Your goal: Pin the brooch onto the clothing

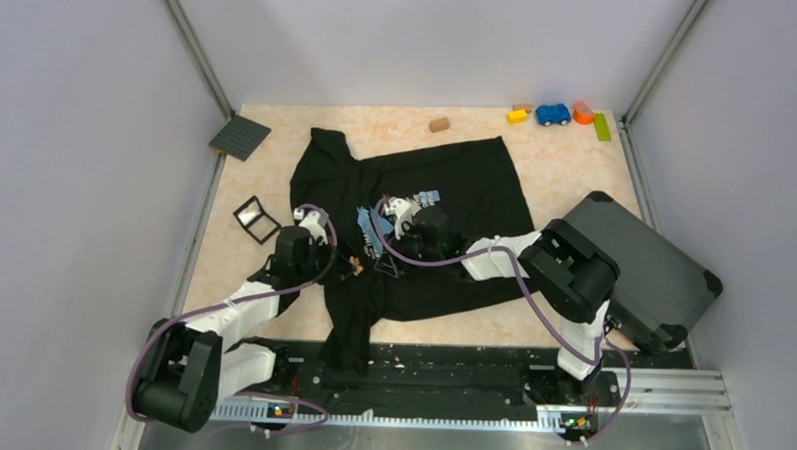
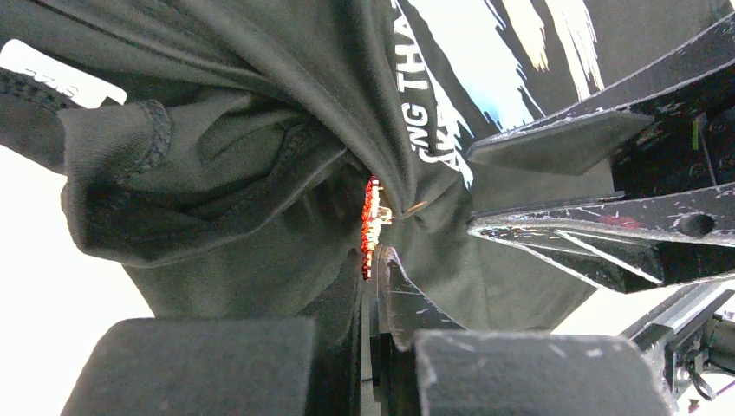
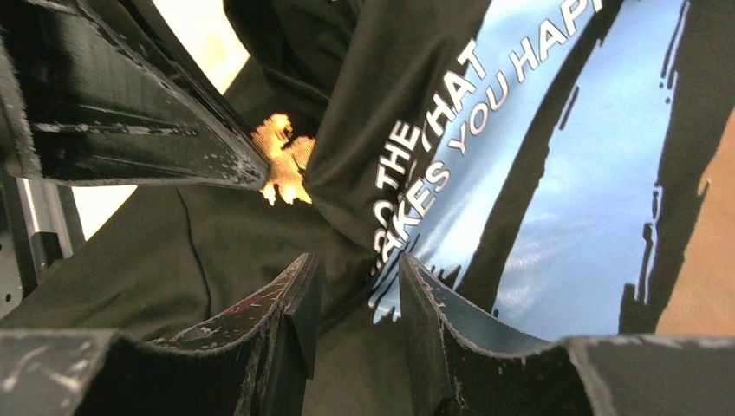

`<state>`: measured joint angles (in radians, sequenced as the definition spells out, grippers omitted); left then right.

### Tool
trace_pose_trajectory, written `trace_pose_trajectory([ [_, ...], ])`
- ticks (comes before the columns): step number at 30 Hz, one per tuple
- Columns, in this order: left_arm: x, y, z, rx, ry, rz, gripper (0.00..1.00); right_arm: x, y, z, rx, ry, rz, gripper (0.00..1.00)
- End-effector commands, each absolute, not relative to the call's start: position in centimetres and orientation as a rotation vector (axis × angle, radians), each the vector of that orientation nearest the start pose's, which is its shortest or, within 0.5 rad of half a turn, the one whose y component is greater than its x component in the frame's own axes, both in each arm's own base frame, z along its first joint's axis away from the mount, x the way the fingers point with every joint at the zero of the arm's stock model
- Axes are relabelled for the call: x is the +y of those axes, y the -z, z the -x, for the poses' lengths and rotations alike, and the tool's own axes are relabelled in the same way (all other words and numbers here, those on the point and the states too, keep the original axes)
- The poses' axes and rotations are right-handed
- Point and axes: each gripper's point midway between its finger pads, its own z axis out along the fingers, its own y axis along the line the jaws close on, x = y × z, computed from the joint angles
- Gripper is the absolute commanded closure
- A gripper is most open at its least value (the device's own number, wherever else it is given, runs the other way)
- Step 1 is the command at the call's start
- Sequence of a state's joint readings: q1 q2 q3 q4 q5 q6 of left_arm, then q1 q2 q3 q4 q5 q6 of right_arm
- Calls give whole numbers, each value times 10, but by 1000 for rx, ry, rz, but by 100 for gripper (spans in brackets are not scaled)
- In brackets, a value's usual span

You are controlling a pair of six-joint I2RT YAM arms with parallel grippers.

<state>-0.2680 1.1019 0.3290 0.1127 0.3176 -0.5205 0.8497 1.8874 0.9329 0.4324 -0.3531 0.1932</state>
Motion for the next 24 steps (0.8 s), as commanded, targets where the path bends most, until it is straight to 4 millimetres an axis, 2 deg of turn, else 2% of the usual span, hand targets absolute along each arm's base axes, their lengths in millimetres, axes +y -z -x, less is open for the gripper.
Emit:
trace_pose_trajectory([
  [1,-154,-67,-265,2239,802,54,100,428,-81,-275,1872,-1073,921,61],
  [12,-157,-67,-265,2239,821,33,100,442,-75,-274,1855,-1095,953,62],
  [24,-157,-65,-264,2245,827,31,100,453,-60,-269,1871,-1104,988,71],
])
